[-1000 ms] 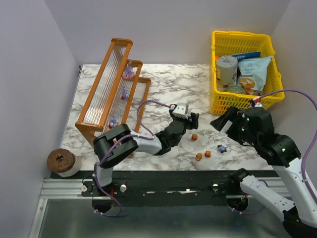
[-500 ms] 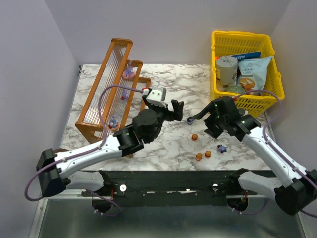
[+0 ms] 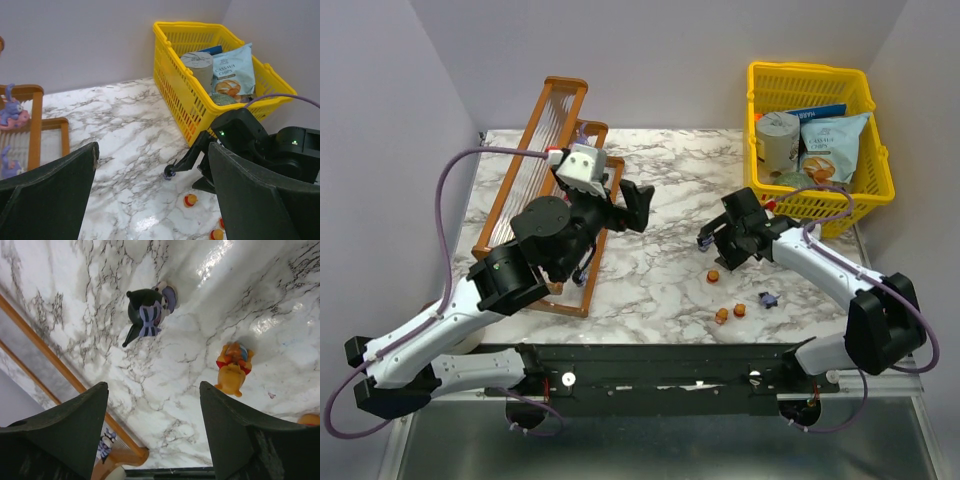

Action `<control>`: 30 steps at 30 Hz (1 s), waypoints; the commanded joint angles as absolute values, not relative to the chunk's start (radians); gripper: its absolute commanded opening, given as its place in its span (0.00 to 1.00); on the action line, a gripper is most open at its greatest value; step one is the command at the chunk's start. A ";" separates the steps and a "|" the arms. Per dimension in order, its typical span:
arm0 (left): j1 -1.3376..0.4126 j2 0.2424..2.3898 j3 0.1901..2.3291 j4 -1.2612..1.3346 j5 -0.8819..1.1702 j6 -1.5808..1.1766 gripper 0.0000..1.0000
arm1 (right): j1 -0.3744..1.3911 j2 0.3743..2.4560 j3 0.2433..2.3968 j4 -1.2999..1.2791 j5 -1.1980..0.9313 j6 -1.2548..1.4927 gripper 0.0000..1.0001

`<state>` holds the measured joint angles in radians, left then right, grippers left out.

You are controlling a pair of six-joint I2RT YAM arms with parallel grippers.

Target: Place and organize the plastic toys onto the shelf

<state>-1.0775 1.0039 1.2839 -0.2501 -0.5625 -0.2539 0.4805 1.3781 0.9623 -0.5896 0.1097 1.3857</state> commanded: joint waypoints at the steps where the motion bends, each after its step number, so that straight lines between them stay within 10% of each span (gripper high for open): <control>1: -0.985 1.020 1.389 -0.434 -0.546 -0.250 0.99 | 0.477 1.449 0.994 -0.506 0.207 1.456 0.80; 30: -0.638 1.054 1.365 -0.459 -0.215 -0.319 0.99 | 0.488 1.609 0.939 -0.414 0.255 1.557 0.66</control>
<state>-0.6613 1.0718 1.3891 -0.4583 -0.2714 -0.2977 0.4854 1.5730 0.9619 -0.3908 0.3012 1.5311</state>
